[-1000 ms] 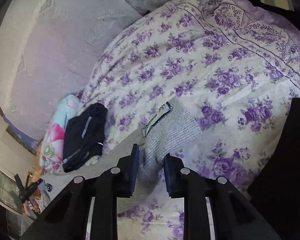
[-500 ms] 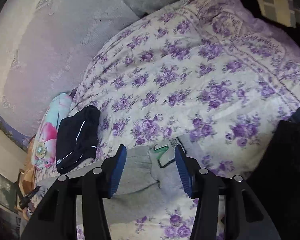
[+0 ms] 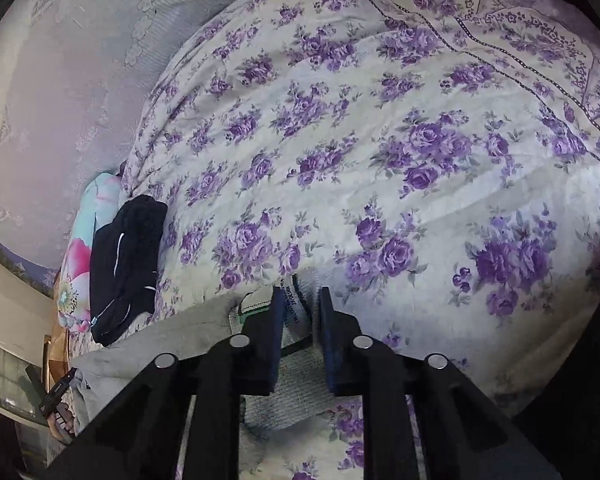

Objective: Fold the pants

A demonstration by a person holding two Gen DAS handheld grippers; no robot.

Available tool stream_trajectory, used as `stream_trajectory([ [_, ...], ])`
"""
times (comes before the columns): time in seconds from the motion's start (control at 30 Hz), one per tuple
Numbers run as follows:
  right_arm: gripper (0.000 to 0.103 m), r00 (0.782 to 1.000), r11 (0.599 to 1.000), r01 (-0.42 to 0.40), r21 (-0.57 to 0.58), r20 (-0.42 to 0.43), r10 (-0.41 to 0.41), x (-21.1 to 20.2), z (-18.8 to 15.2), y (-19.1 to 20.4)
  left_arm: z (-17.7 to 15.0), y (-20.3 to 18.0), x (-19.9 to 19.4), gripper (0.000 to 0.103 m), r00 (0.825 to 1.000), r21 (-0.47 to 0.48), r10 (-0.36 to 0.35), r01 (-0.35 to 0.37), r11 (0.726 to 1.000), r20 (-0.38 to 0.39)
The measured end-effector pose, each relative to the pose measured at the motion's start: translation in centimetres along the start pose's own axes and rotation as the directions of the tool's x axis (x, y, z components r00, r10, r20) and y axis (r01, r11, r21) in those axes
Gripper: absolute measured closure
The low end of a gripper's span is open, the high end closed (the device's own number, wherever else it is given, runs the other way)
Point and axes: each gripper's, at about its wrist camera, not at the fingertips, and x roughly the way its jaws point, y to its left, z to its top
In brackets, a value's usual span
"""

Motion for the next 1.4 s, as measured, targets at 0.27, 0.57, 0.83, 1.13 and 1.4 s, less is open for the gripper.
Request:
stream_trajectory([
  [0.27,0.101,0.99,0.998,-0.056,-0.013,0.132,0.057,-4.6,1.9,1.5,1.4,-1.1,-2.3,0.062,0.996,0.018,-0.051,0.05,0.999,0.07],
  [0.57,0.101,0.987,0.987,0.161,-0.027,0.011,-0.16,1.6,2.0,-0.5,0.9,0.1,2.3,0.033,0.999,-0.022,0.014,-0.015,1.0,-0.044],
  [0.83,0.075,0.986,0.991,0.136,-0.017,0.1,-0.134,-5.2,0.8,1.1,-0.4,0.9,-3.2,0.019,0.998,0.079,0.056,-0.054,0.995,-0.022],
  [1.13,0.036,0.988,0.997,-0.027,-0.072,0.152,0.037,-14.6,-9.7,3.4,-8.9,5.3,-10.0,0.024,0.999,-0.025,-0.032,0.032,0.999,-0.038],
  [1.4,0.019,0.982,0.986,-0.139,-0.087,0.12,0.149,-19.0,-20.7,3.9,-18.0,7.0,-12.6,0.035,0.968,-0.213,-0.241,0.221,0.952,-0.074],
])
